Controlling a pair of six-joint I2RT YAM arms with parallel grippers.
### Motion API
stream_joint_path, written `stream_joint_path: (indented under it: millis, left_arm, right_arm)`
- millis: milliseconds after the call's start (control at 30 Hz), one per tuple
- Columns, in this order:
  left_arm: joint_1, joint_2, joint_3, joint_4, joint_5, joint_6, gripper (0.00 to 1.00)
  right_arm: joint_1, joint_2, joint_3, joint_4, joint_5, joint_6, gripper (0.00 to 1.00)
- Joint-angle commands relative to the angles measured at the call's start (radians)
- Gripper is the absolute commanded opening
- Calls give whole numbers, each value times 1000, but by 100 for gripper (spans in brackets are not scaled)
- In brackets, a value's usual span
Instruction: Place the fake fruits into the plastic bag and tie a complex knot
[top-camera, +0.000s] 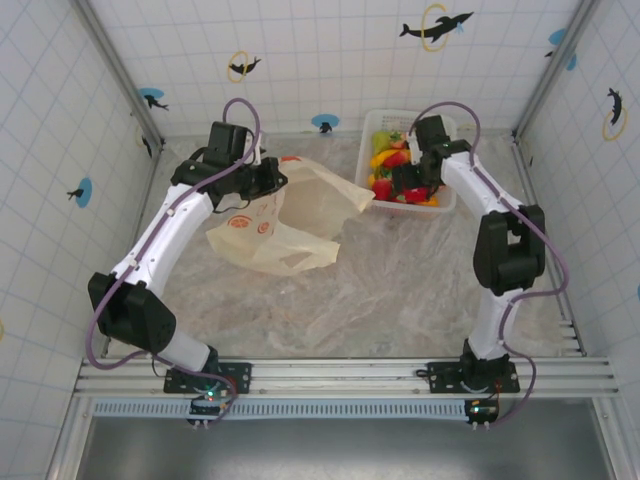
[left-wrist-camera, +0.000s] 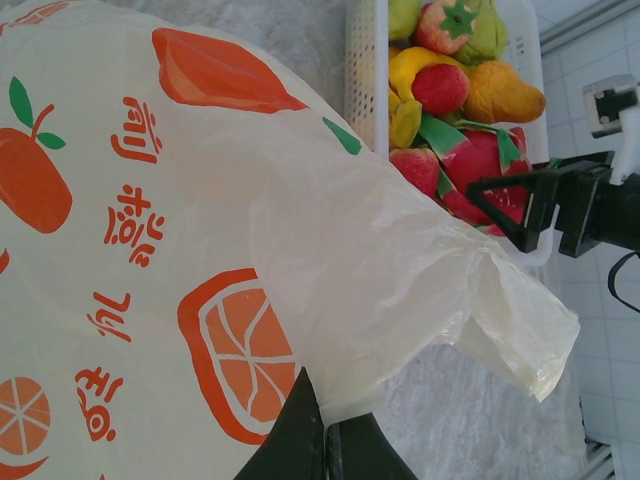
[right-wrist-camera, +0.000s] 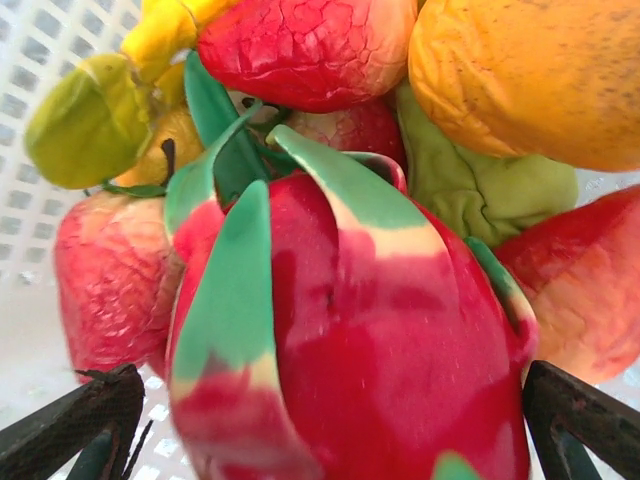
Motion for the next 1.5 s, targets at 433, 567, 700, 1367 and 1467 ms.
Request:
stream_joint_path:
  millis: [433,567,700,1367,1467]
  left_arm:
    - [8,11,34,-18,-8,4,0]
    - [8,9,35,-23,-10,9,0]
    - [8,4,30,-23,-14,11,0]
    - [7,-12,26,-35,-26,22,0]
    - [8,-13,29,-37,-24,22,0]
  right_arm:
    - [73,198,172,-277,110,-111,100]
    - [87,196,228,-284,191,-127,100]
    - [124,203,298,-317,302,-161,100]
    - [118,348,365,-390,287,-173,100]
    - [114,355,365,-397,304,-165,100]
